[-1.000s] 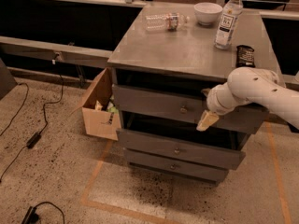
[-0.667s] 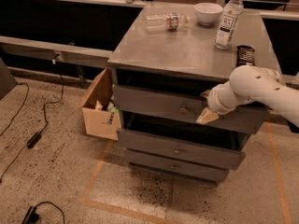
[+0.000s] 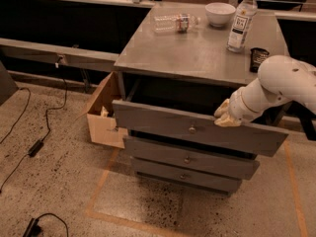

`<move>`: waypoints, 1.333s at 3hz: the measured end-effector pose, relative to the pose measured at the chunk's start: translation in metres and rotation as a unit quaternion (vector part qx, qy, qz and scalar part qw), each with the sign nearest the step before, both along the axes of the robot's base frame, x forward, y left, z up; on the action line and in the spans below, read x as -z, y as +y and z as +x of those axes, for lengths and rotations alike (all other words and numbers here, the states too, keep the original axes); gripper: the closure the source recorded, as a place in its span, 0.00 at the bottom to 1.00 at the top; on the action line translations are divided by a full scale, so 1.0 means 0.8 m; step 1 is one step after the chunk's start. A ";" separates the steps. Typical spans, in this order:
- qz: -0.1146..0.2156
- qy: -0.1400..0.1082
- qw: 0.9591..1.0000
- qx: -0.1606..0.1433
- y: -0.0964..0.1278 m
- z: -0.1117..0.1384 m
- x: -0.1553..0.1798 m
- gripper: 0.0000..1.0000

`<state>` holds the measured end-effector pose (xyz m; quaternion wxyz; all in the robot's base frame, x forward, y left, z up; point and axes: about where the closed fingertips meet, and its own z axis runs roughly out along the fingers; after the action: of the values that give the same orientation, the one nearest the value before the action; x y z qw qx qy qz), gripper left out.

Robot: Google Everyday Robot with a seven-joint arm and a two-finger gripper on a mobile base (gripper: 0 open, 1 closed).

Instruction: Open top drawer

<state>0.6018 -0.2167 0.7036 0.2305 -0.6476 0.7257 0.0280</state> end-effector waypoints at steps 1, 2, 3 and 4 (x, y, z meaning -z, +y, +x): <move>0.017 0.059 0.998 -0.026 0.016 -0.051 -0.019 1.00; 0.015 0.087 0.996 -0.022 0.024 -0.066 -0.042 0.84; 0.008 0.091 0.996 -0.008 0.026 -0.059 -0.057 0.62; -0.005 0.079 0.997 0.009 0.031 -0.037 -0.053 0.63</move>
Offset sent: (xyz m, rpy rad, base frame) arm -0.0630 0.0242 0.0611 0.0217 0.2405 -0.0016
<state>0.5719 -0.1922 0.7461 0.1696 -0.6380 0.7476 0.0729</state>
